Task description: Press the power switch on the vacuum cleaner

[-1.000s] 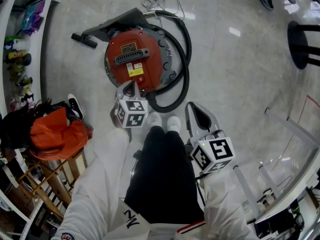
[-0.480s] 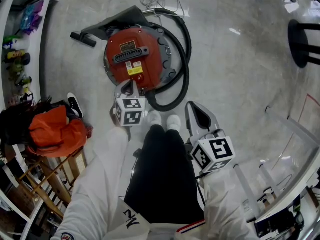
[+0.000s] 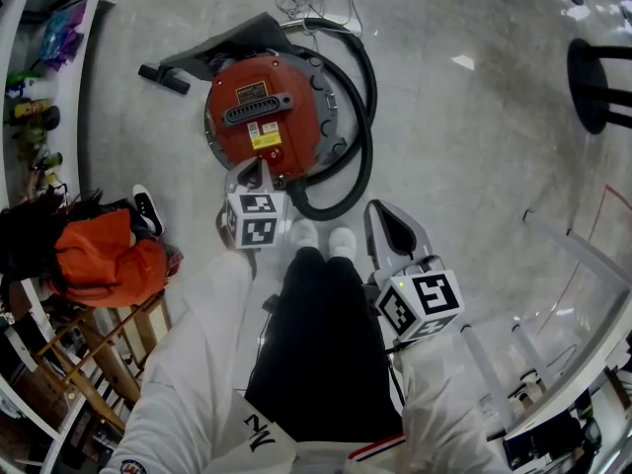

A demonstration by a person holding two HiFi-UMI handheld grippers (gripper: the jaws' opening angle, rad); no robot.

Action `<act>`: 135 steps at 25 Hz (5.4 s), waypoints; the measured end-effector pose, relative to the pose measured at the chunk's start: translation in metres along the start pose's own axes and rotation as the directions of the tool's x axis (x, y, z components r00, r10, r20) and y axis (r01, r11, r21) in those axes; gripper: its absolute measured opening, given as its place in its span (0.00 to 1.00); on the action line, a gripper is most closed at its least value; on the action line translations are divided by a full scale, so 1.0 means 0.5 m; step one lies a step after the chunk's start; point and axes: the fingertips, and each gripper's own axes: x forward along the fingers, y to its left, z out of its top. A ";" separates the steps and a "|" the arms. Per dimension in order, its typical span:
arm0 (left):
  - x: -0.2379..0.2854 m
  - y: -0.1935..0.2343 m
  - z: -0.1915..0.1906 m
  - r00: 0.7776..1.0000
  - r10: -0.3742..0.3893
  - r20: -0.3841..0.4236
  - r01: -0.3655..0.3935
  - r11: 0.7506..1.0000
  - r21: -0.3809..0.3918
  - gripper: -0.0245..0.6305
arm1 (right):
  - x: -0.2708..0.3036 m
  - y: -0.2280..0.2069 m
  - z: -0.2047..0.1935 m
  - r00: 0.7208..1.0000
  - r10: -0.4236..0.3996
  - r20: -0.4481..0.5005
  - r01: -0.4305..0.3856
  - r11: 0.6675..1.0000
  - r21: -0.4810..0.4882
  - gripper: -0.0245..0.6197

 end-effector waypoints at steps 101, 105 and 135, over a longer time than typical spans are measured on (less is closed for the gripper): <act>-0.944 -0.058 0.392 0.811 0.114 0.574 -0.056 0.992 -0.117 0.04 | -0.458 0.293 0.371 0.956 0.191 0.222 -0.122 0.949 -0.291 0.04; -0.960 -0.053 0.351 0.814 0.110 0.570 -0.046 0.991 -0.126 0.04 | -0.472 0.316 0.348 0.956 0.189 0.226 -0.117 0.947 -0.299 0.04; -1.142 -0.075 0.020 0.784 0.048 0.619 0.019 0.995 -0.101 0.04 | -0.645 0.517 0.029 0.957 0.153 0.248 -0.065 0.941 -0.331 0.04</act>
